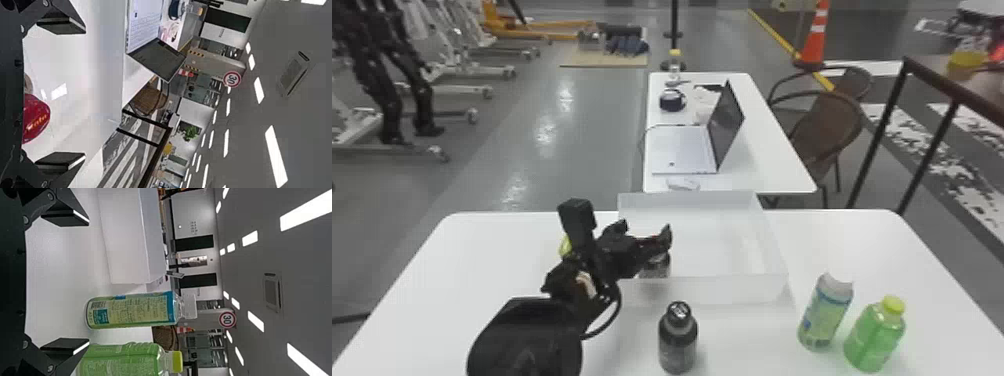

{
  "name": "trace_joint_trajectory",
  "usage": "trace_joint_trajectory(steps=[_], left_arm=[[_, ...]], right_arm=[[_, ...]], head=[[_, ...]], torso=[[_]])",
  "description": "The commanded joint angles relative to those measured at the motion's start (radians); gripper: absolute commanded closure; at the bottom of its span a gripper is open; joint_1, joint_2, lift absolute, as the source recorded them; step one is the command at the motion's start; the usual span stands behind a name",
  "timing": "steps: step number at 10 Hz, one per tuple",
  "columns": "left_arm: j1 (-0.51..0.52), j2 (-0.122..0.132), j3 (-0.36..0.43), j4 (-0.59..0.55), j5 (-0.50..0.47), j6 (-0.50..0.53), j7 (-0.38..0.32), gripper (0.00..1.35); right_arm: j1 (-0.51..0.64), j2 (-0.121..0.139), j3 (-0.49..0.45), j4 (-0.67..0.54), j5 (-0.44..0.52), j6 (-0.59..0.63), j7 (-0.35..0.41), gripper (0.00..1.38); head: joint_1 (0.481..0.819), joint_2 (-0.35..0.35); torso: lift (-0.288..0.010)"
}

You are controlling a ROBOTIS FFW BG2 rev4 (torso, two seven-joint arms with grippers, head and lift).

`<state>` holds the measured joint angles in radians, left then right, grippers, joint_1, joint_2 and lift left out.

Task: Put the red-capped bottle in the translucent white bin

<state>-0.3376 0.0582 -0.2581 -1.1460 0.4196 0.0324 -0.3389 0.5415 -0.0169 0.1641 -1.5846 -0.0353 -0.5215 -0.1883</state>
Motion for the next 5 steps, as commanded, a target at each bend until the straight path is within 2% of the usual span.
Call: trace_joint_trajectory(steps=[1, 2, 3, 4, 5], left_arm=[[-0.001, 0.009, 0.0, -0.003, -0.016, -0.052, 0.0, 0.13], [0.011, 0.023, 0.005, -0.029, -0.041, -0.085, 0.004, 0.13], [0.052, 0.037, 0.033, -0.109, -0.091, -0.103, 0.044, 0.13], [0.112, 0.043, 0.072, -0.196, -0.12, -0.106, 0.09, 0.13], [0.18, 0.041, 0.143, -0.276, -0.177, -0.12, 0.097, 0.13]], right_arm=[[0.0, -0.001, 0.0, 0.0, 0.0, 0.0, 0.0, 0.21], [0.0, -0.001, 0.0, 0.0, 0.002, 0.0, 0.001, 0.21], [0.0, -0.001, 0.0, -0.002, 0.002, 0.0, 0.0, 0.21], [0.0, -0.001, 0.0, -0.002, 0.003, 0.0, 0.001, 0.21], [0.0, -0.001, 0.0, -0.003, 0.005, 0.0, 0.001, 0.21]], head=[[0.549, 0.0], [0.549, 0.0], [0.549, 0.0], [0.549, 0.0], [0.549, 0.0]], torso=[[-0.1], [-0.1], [-0.1], [-0.1], [-0.1]])
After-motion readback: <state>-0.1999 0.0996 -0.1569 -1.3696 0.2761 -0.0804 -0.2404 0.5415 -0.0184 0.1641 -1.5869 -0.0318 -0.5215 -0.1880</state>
